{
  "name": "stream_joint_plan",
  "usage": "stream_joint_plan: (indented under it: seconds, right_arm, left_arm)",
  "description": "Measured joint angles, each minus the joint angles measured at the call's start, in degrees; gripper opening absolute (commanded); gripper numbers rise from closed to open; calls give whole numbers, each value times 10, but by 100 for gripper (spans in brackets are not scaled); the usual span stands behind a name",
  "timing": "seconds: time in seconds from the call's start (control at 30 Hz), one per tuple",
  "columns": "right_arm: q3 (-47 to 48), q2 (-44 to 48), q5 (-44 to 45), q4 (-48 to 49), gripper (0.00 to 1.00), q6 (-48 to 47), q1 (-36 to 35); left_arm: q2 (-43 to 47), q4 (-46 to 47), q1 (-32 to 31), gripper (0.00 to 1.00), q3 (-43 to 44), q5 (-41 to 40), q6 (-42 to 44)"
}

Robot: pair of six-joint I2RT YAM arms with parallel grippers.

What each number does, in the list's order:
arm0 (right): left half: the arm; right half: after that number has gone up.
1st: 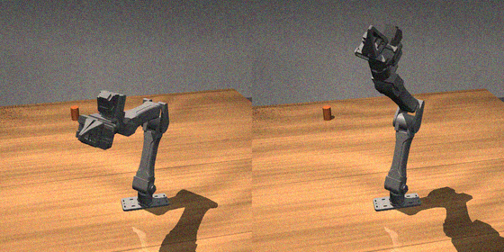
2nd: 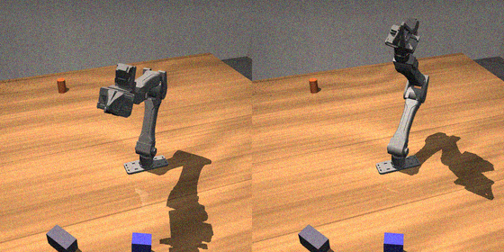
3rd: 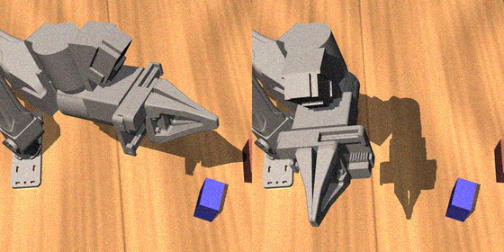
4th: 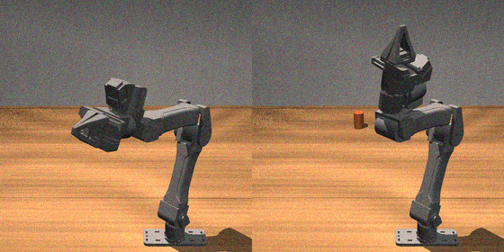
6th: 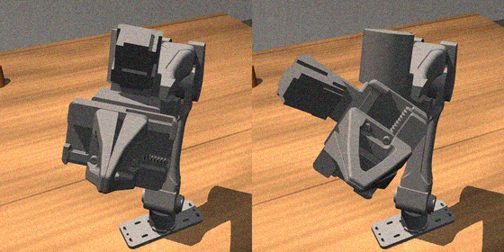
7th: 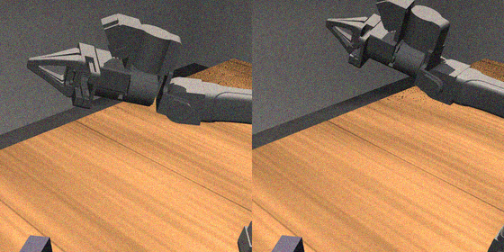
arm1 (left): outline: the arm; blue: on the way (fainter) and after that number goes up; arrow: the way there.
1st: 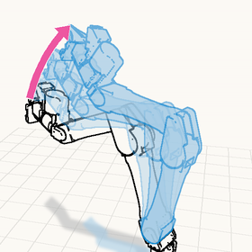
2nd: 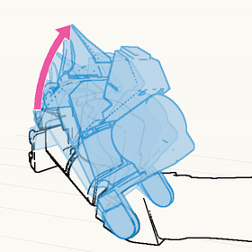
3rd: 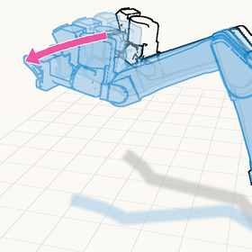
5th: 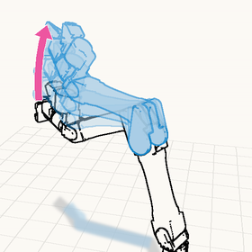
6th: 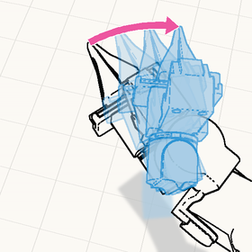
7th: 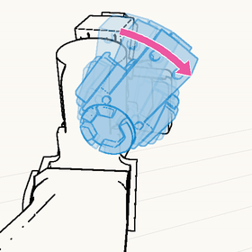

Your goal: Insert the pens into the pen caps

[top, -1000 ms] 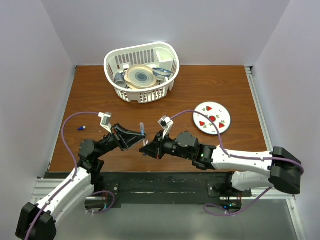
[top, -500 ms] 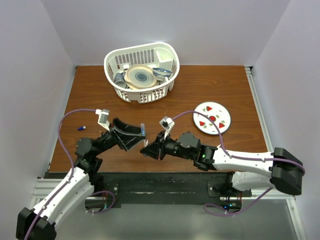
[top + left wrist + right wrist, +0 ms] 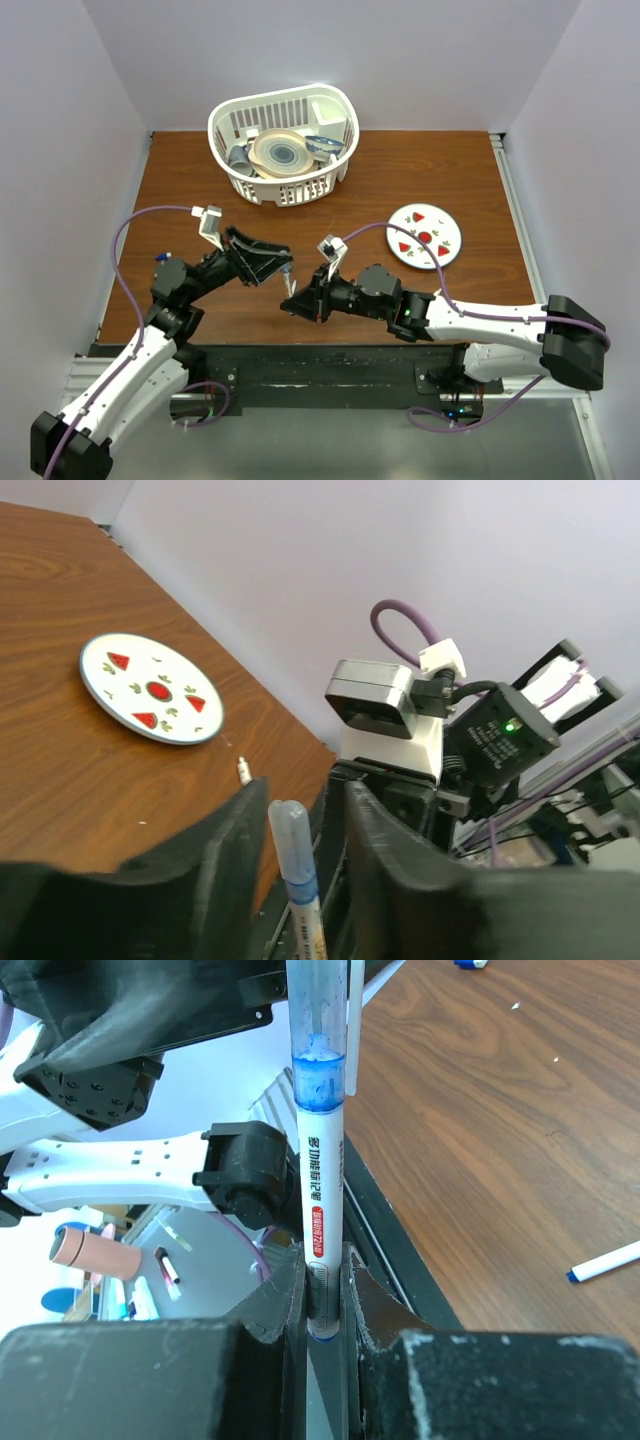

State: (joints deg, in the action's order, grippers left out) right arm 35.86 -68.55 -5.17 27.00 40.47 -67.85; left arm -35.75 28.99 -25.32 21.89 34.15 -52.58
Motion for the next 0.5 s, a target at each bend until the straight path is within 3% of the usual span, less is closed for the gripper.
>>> stream_joint_plan:
  seconds: [0.03, 0.07, 0.33, 0.5]
  right_arm:
    - [0, 0, -2, 0, 0, 0, 0]
    - [0, 1, -4, 0, 0, 0, 0]
    - [0, 32, -3, -49, 0, -29, -1]
    - [24, 38, -3, -119, 0, -54, -8]
  left_arm:
    - [-1, -3, 0, 6, 2, 0, 2]
    - [-2, -5, 0, 0, 3, 0, 3]
    - [-24, 37, 0, 0, -10, 34, -50]
    - [21, 58, 1, 0, -56, 23, -70]
